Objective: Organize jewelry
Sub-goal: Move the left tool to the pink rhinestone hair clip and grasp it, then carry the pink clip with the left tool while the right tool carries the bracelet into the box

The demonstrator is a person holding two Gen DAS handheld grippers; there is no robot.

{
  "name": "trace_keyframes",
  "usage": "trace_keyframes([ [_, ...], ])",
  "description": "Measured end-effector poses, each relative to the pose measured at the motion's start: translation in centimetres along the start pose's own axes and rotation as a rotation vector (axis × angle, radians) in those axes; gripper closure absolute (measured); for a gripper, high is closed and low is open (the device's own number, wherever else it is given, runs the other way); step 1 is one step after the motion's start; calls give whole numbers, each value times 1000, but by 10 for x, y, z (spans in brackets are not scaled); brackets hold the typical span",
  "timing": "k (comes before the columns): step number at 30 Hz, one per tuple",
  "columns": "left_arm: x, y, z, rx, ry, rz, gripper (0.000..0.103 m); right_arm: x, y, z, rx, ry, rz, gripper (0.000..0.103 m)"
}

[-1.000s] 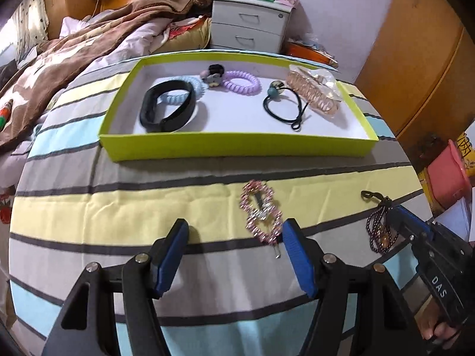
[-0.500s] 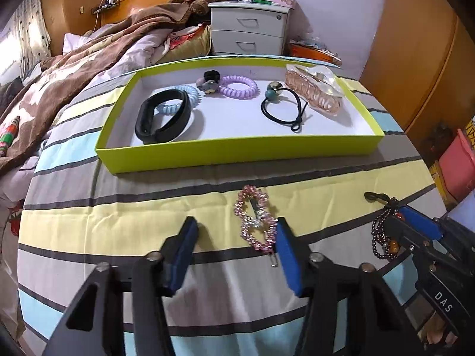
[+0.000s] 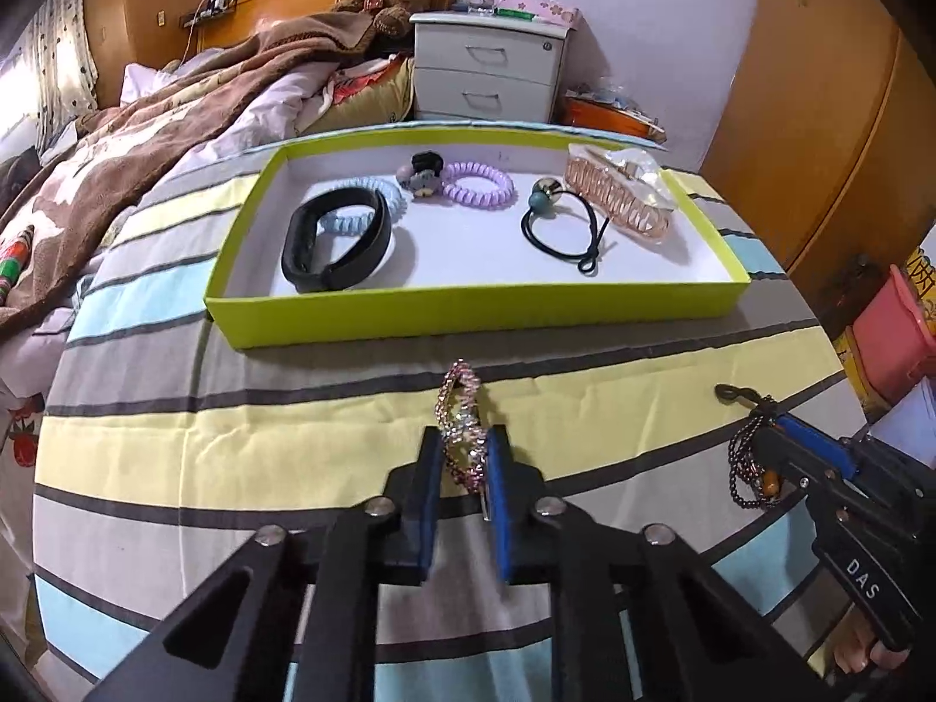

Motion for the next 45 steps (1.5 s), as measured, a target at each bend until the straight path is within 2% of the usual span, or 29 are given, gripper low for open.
trace_keyframes([
  [11, -4, 1, -5, 10, 6, -4, 94, -4, -3, -10, 41, -19, 8, 95],
  [28, -8, -4, -23, 45, 19, -7, 95, -10, -16, -25, 88, -28, 4, 95],
  [45, -8, -41, -48, 114, 61, 6, 95, -22, -59, -41, 159, -52, -21, 95],
])
Point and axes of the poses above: each gripper's, at about its wrist camera, not at the fingertips, and z roughly the way its jaws point, x to its right, y to its underside, the point moved 5 cm from there along z, roughly the way its jaws point
